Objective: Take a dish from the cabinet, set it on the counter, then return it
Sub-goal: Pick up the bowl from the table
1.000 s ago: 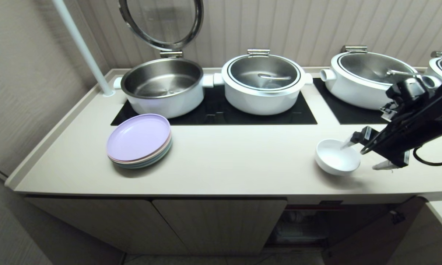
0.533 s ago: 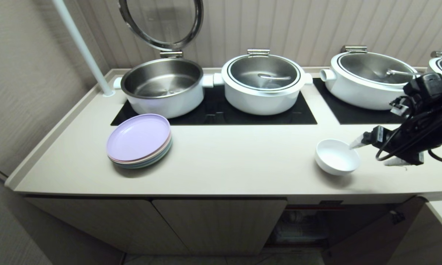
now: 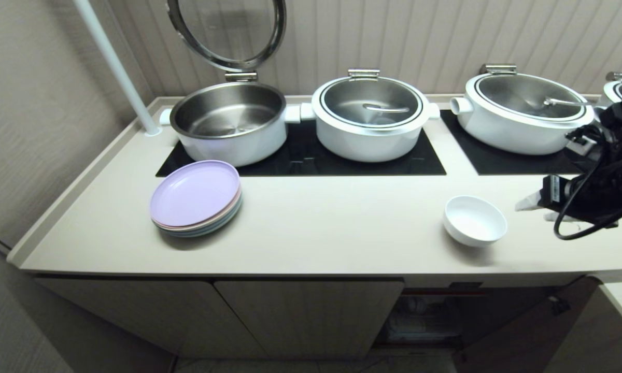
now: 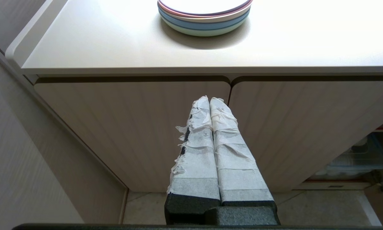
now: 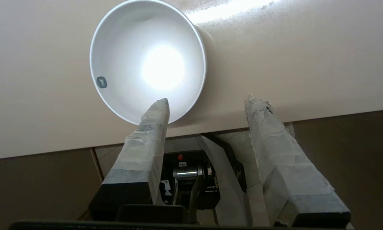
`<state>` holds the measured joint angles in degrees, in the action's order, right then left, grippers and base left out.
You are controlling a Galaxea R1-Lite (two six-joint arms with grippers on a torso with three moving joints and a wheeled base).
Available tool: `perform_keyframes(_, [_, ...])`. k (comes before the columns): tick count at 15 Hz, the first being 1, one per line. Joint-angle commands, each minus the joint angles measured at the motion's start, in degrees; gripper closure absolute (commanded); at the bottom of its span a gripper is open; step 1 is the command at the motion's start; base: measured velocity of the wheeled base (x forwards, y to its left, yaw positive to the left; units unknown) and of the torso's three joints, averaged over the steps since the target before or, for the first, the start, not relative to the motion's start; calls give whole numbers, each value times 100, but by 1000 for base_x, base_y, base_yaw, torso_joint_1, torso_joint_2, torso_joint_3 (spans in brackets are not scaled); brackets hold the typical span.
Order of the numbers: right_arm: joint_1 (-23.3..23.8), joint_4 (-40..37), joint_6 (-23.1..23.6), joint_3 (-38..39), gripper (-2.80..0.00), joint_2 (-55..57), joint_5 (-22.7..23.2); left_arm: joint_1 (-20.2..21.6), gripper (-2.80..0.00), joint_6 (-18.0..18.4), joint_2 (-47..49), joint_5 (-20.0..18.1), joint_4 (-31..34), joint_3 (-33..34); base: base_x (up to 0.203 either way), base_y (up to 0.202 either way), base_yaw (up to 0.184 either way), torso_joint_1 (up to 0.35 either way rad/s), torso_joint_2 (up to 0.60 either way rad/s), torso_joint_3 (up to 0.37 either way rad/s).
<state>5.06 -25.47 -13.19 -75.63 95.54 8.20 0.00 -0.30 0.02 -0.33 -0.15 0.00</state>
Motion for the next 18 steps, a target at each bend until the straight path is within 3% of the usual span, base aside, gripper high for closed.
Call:
perform_keyframes(1, [4, -12, 37, 26, 0, -299, 7, 0, 0, -5, -2, -2, -2, 0, 0, 0, 0, 0, 0, 0])
perform_keyframes(6, [-12, 229, 568, 260, 0, -916, -154, 0, 0, -5, -2, -2, -2, 0, 0, 0, 0, 0, 0, 0])
perform_keyframes(11, [-10, 859, 896, 1095, 0, -1872, -257, 0, 0, -5, -2, -2, -2, 0, 0, 0, 0, 0, 0, 0])
perform_keyframes(18, [-23, 2727, 1345, 3914, 0, -4005, -284, 0, 0, -5, -2, -2, -2, 0, 0, 0, 0, 0, 0, 0])
